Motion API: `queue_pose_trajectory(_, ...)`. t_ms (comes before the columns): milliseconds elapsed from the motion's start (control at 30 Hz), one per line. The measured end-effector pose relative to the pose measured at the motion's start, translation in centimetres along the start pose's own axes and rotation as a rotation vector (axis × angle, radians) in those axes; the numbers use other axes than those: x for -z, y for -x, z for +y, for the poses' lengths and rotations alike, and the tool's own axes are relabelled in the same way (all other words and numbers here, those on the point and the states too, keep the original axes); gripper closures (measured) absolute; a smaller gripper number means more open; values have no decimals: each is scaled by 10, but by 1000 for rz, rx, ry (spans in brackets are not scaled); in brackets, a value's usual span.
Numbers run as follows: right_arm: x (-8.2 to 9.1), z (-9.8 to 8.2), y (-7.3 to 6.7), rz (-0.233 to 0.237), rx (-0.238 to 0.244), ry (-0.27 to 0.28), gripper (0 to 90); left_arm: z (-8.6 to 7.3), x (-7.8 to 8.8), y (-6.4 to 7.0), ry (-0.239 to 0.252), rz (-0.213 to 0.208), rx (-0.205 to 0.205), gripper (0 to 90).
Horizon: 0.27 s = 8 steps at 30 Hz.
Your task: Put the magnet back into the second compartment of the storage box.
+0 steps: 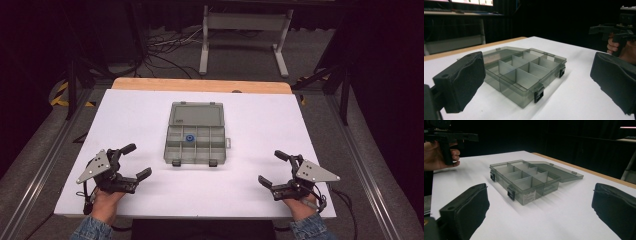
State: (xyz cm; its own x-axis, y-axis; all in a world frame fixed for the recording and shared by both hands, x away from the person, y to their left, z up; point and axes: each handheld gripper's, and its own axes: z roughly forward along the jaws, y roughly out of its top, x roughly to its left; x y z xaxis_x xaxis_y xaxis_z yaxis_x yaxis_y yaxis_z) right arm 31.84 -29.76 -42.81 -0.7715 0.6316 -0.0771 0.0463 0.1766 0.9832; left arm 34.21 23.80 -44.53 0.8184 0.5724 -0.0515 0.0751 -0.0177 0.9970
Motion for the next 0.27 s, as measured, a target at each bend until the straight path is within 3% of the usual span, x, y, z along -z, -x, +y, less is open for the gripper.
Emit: queue_pose_trajectory(267,0,0,0,-2,1,0,14,-1,0,0,9,6,2,8)
